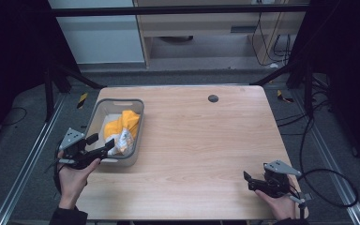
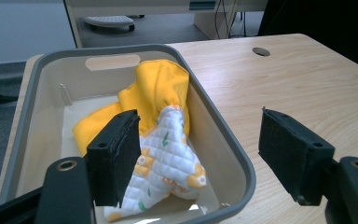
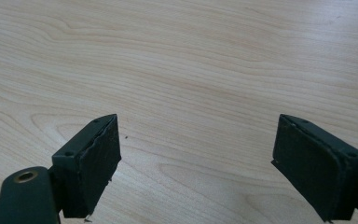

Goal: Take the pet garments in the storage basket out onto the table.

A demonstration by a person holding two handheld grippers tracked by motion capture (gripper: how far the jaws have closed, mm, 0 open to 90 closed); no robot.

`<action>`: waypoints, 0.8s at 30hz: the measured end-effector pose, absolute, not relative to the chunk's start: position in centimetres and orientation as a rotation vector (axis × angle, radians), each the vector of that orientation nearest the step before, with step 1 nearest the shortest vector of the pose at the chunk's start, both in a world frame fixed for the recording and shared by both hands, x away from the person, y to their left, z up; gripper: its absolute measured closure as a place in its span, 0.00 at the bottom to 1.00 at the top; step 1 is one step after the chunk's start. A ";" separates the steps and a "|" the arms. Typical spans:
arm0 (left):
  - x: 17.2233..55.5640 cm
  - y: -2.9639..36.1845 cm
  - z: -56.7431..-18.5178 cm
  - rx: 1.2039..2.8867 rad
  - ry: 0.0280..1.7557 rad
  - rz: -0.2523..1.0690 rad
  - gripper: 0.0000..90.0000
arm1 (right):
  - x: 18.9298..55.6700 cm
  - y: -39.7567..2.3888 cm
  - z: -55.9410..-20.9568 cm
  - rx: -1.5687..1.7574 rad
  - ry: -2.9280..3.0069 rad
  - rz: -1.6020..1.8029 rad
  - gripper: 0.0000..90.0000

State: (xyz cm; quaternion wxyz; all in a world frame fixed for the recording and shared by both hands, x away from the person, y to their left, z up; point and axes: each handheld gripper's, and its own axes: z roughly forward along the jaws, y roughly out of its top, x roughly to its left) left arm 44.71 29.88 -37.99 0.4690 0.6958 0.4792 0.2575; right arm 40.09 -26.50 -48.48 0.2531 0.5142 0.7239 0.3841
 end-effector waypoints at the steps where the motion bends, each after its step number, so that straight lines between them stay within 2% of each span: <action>1: 44.9 29.8 -37.9 1.711 1.175 0.633 0.32 | 40.1 -26.5 -48.5 1.396 1.968 1.042 0.17; 24: 48.6 29.2 -37.8 1.778 1.220 0.615 0.31 | 40.2 -26.4 -48.5 1.405 1.978 1.044 0.17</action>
